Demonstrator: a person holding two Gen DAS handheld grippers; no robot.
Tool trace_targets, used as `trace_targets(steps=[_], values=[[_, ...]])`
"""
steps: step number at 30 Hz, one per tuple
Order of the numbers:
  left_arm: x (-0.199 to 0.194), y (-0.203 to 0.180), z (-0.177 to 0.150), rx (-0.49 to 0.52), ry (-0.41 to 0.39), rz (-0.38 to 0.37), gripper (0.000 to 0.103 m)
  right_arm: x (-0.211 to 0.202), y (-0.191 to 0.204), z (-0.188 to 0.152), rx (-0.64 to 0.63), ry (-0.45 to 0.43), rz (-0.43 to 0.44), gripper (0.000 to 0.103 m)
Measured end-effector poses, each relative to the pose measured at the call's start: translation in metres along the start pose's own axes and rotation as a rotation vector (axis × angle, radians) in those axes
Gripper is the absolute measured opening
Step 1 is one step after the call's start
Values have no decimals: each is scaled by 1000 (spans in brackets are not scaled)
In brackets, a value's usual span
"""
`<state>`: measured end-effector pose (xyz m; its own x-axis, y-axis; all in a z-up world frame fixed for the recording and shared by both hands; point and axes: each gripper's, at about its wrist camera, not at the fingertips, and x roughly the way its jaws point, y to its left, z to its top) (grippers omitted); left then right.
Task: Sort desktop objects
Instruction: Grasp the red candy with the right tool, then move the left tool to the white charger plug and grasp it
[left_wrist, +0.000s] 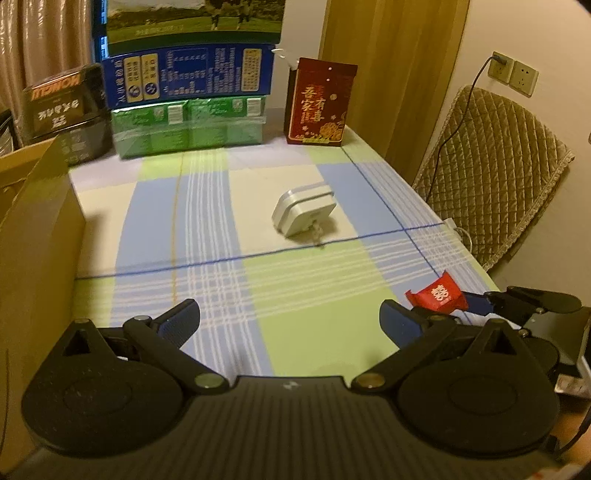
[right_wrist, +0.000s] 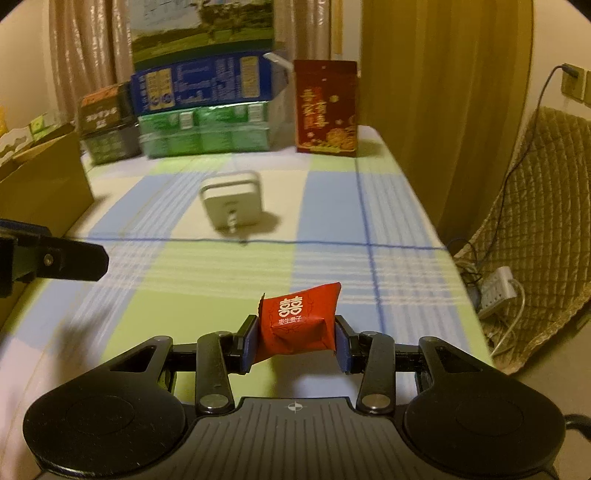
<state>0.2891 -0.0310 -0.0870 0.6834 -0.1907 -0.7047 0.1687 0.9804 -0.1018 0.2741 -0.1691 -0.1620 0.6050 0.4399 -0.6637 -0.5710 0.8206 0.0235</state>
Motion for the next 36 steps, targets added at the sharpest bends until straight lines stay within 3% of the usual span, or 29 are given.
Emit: trace_targets(steps=[14, 21, 36], values=[[54, -4, 23, -1, -11, -6, 102, 22, -31, 33, 19, -36, -23, 39], [85, -3, 35, -56, -43, -8, 102, 38, -42, 45, 18, -54, -39, 39], [139, -12, 51, -85, -96, 45, 102, 76, -57, 55, 11, -42, -62, 39]])
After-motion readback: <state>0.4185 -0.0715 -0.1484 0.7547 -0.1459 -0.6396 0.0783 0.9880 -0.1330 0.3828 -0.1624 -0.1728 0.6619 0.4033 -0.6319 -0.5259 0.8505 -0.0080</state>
